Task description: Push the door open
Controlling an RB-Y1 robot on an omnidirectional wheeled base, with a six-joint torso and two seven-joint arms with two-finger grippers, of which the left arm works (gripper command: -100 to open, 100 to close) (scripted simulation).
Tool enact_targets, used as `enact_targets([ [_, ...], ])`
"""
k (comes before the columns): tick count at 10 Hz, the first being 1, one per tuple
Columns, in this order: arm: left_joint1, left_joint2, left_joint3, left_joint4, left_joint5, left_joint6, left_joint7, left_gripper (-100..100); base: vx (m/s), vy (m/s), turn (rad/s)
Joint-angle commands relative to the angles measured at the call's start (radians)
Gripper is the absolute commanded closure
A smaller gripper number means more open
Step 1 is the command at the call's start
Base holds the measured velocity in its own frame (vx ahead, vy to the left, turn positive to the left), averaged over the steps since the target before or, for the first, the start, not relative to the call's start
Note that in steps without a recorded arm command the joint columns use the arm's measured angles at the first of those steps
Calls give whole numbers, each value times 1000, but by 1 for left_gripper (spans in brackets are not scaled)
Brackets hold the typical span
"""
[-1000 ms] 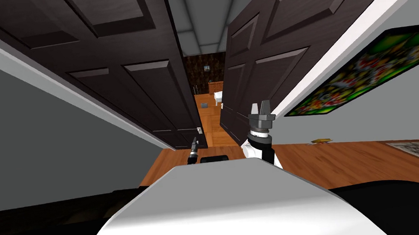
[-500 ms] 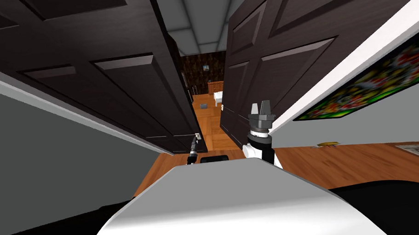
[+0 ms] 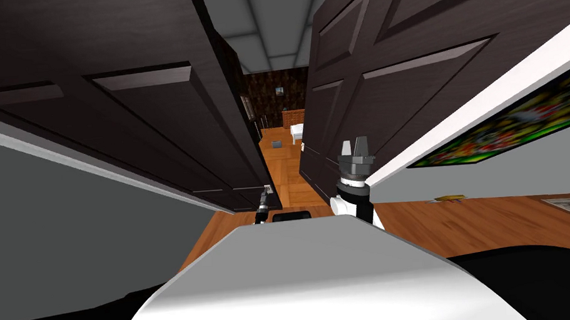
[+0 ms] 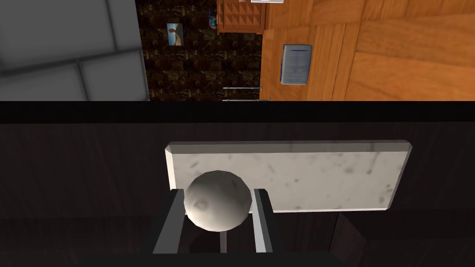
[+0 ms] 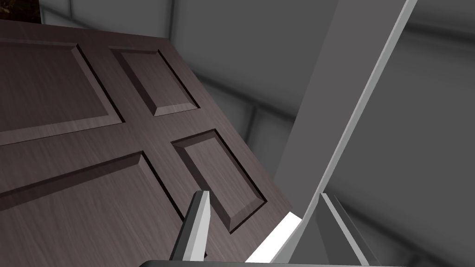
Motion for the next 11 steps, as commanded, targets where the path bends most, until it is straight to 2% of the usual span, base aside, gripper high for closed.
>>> enact_targets([
  [1,1,0,0,0,0,-1,0,100,-19,3,-4],
  [4,1,0,0,0,0,-1,0,100,-4,0,1],
  [5,-5,10,9,8,7,2,-8,100,100,-32,55],
  [9,-19,23,28,20,21,2,-23,100,165,-27,64],
  [11,-30,29,43,30,32,1,-34,100,220,-16,140],
])
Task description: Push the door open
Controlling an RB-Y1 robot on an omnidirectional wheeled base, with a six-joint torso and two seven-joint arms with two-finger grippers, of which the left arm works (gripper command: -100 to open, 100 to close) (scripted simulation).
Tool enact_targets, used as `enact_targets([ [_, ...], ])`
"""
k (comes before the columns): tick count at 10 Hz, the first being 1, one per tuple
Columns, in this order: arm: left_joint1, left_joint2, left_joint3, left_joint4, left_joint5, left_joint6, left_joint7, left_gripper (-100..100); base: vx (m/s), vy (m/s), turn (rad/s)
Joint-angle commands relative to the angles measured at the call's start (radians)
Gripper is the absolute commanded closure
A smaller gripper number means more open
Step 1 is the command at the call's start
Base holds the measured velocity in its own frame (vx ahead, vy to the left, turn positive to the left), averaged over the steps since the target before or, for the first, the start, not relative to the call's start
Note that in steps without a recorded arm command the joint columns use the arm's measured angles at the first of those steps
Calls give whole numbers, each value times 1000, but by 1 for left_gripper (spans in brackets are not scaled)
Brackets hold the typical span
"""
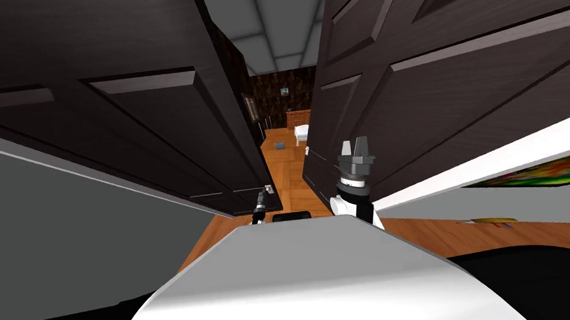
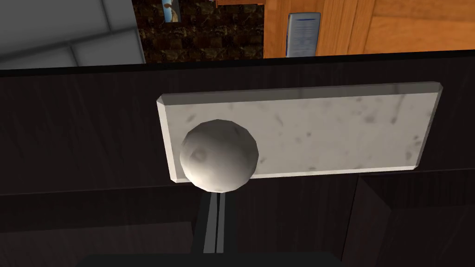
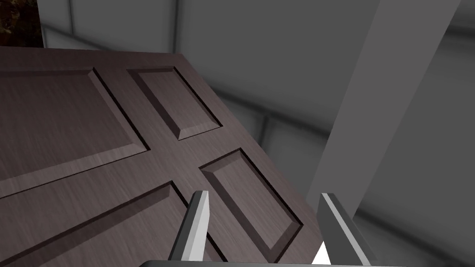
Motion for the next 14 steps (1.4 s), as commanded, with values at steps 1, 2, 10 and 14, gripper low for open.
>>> enact_targets([
  [1,12,3,-5,-10,2,-2,3,-100,-40,-30,65],
  [2,12,3,-5,-10,2,-2,3,-100,-157,-51,0],
  [10,35,-14,-14,-27,8,-13,9,-100,-110,-38,13],
  [14,18,-13,-2,-3,11,-27,5,-100,205,-7,-20],
])
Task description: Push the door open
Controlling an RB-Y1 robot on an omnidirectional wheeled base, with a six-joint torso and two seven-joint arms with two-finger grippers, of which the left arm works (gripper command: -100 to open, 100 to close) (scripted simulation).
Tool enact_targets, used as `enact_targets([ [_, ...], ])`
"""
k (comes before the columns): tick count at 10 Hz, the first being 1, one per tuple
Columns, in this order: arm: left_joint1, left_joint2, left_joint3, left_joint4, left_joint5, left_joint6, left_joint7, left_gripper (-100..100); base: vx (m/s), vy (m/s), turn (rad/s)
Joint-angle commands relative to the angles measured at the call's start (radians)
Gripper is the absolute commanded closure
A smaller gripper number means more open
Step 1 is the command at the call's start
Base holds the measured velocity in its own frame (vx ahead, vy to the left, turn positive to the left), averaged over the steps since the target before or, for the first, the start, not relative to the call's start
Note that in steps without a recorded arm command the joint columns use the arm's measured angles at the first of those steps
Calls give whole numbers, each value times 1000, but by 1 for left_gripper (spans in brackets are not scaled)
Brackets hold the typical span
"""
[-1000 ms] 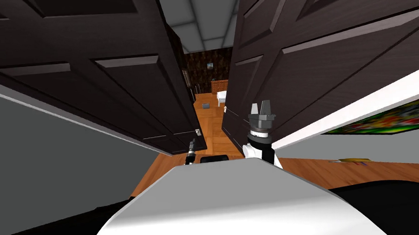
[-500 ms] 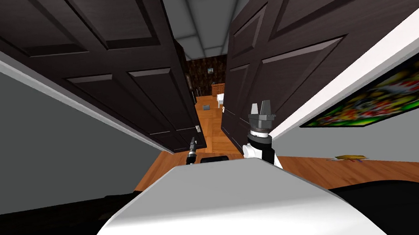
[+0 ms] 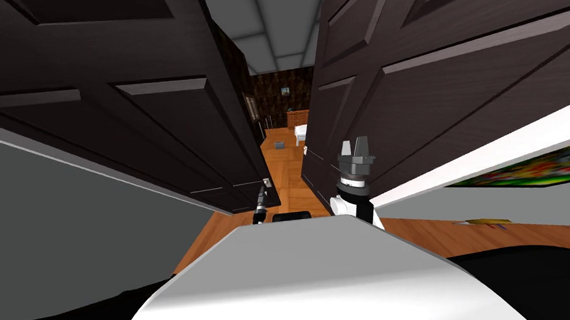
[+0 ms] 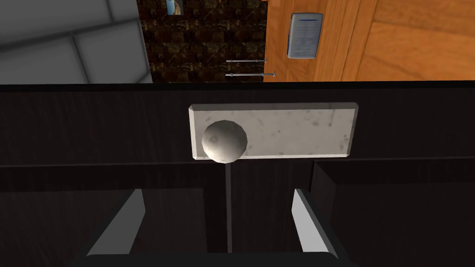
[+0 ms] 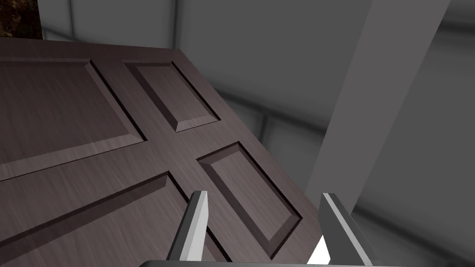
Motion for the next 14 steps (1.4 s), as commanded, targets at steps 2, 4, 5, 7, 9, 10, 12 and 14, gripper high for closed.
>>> enact_targets([
  [2,-12,-6,8,17,2,-10,-2,-100,197,3,-22],
  [4,-19,-16,13,27,3,-16,-4,-100,192,1,-20],
  [5,-17,-12,11,23,3,-14,-3,-100,79,-3,12],
  [7,-17,-12,11,23,3,-14,-3,100,-24,0,-9],
  [9,-17,-12,11,23,3,-14,-3,100,-14,1,-2],
  [10,-17,-12,11,23,3,-14,-3,100,-7,-1,2],
  [12,-24,-2,11,33,15,-12,-15,100,40,1,52],
  [14,-32,6,12,40,27,-12,-27,100,161,-18,106],
])
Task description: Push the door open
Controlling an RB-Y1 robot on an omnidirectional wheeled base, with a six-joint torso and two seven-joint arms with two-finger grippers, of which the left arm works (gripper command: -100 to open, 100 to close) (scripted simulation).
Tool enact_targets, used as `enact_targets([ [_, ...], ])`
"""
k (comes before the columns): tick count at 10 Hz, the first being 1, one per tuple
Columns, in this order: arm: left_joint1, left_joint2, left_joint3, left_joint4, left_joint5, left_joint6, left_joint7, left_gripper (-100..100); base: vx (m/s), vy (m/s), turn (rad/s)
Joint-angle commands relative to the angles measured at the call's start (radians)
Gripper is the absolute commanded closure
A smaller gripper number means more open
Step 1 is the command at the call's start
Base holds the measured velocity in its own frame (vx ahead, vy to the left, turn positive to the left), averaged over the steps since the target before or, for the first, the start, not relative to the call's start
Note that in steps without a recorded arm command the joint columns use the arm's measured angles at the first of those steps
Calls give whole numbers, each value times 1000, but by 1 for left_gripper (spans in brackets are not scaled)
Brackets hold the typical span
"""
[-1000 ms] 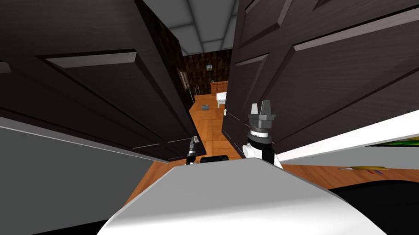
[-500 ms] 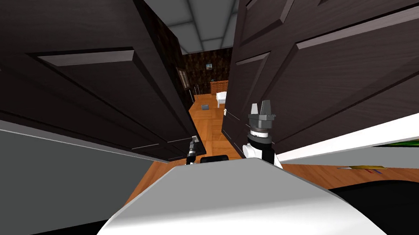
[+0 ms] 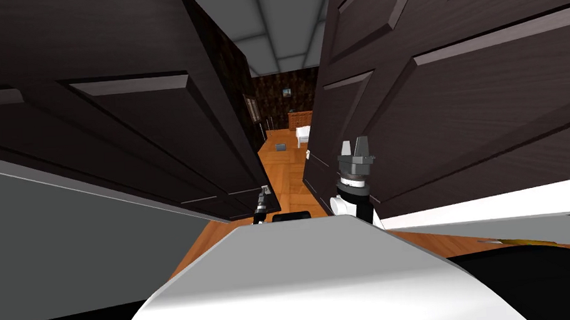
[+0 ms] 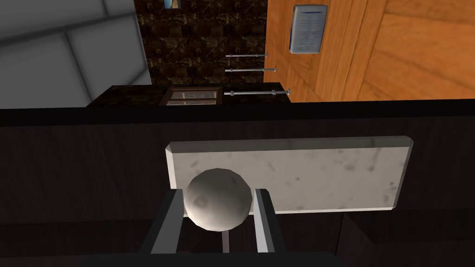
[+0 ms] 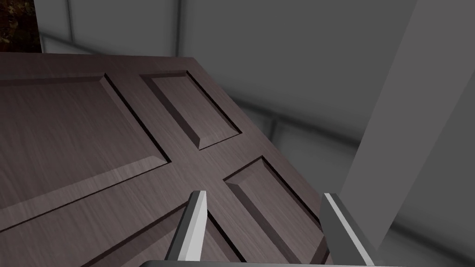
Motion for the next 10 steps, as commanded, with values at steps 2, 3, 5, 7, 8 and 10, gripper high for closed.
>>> enact_targets([
  [2,-14,18,12,-2,24,-4,-21,100,181,-15,110],
  [3,-20,21,12,3,32,-4,-29,100,181,-26,145],
  [5,-36,28,14,18,57,-6,-52,100,221,-7,213],
  [7,-19,24,8,-6,53,8,-40,-100,-92,-75,62],
  [8,-15,21,8,-12,55,12,-40,-100,-199,-94,16],
  [10,-6,9,8,-26,62,19,-39,-100,-222,-87,62],
])
